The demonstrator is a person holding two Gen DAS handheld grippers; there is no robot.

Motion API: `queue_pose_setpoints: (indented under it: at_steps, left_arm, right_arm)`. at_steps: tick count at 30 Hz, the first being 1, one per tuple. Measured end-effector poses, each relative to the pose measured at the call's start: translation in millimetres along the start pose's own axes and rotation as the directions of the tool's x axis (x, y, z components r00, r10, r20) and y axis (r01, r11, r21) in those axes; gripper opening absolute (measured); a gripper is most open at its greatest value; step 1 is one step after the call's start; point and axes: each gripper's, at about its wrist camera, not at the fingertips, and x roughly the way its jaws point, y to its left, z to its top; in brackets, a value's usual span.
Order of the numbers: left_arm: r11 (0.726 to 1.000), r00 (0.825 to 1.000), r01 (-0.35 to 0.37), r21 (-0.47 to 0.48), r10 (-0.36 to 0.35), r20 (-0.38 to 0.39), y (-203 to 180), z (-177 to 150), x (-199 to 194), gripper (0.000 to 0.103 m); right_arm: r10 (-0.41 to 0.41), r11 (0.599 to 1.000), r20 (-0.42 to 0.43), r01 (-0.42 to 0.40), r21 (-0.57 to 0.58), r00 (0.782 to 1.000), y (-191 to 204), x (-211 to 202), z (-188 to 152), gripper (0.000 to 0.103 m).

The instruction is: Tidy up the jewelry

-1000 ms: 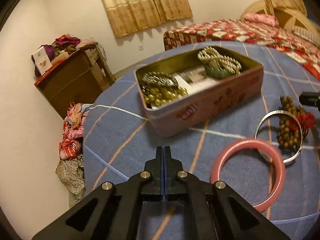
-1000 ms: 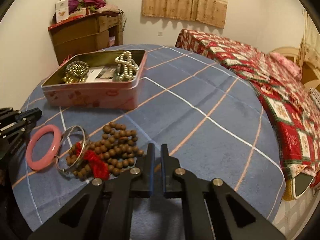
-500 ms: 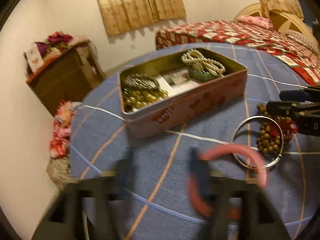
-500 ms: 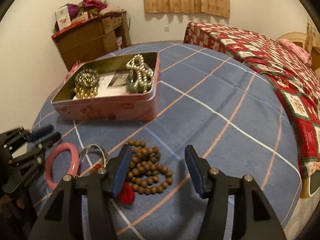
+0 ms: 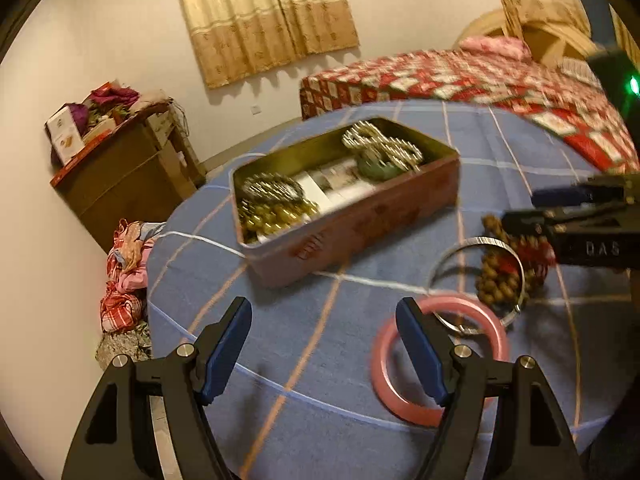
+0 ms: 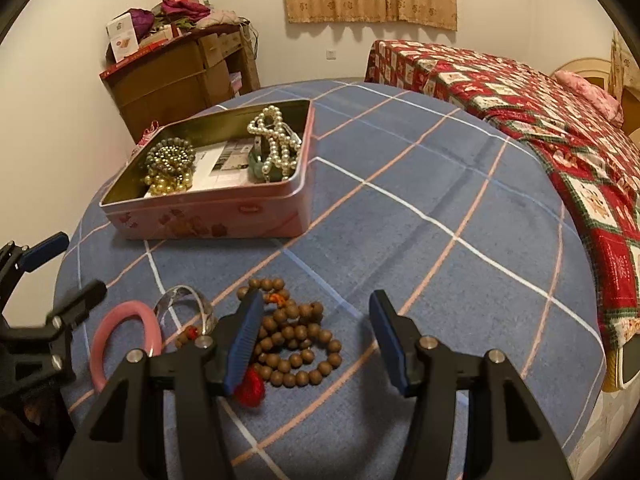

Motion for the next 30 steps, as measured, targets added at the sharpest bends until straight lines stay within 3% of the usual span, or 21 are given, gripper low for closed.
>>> queue_pose_setpoints:
  at_steps: [4,7,8,9,10,11,12,13,20,30]
  left_arm:
    - [1.0,0.999,0.008,0.023,-0.007,-0.05,-8,-8,14,0.075]
    - [1.0,0.999,0.03,0.01,-0.03,-0.044,-6,-8,18,0.071]
    - [0.999,0.998,0.043,0.004,-0.043,-0.047,-6,-8,19,0.051]
    - [0.997,0.996,0.074,-0.001,-0.074,-0.052,-5,-8,20,0.036]
    - [0.996,0.994,0.087,-0.001,-0.087,-0.06,-5,-7,21,0.012]
    - [0.996,0.994,0.086,0.001,-0.085,-0.065,-5,-7,21,0.01]
    - [0.996,0.994,0.084,-0.004,-0.084,-0.063,-5,-7,21,0.01]
    - [0.996,0.994,0.088,-0.022,-0.089,-0.055,-1,-7,19,0.009]
    - [0.996,0.998,0.054,-0.075,-0.052,0.023,23,6,-2,0.009]
    - [0.994,0.998,0.046,-0.102,-0.04,0.052,37,14,-10,0.009]
  right_arm:
    - [-0.008,1.0,-0.007,0.008,-0.006,1.0,2,3,-3,0.058]
    - [0.01,1.0,-0.012,-0.01,0.008,1.0,-2,6,-3,0.056]
    - [0.02,1.0,-0.013,-0.02,0.008,1.0,-2,6,-3,0.047]
    - [0.034,0.999,-0.015,-0.034,0.005,0.999,-1,7,-3,0.042]
    - [0.056,0.998,-0.018,-0.057,-0.002,0.998,2,7,-3,0.034]
    - [0.05,0.999,-0.019,-0.05,-0.015,0.999,4,7,-3,0.031]
    - [0.041,0.999,-0.017,-0.042,-0.027,0.999,7,6,-3,0.03]
    - [0.043,0.999,-0.008,-0.043,-0.031,0.999,7,4,-4,0.011]
    - [0.052,0.998,0.045,-0.05,-0.031,0.998,7,-11,-7,0.01]
    - [0.045,0.998,0.147,-0.038,-0.049,0.988,12,-45,5,0.009]
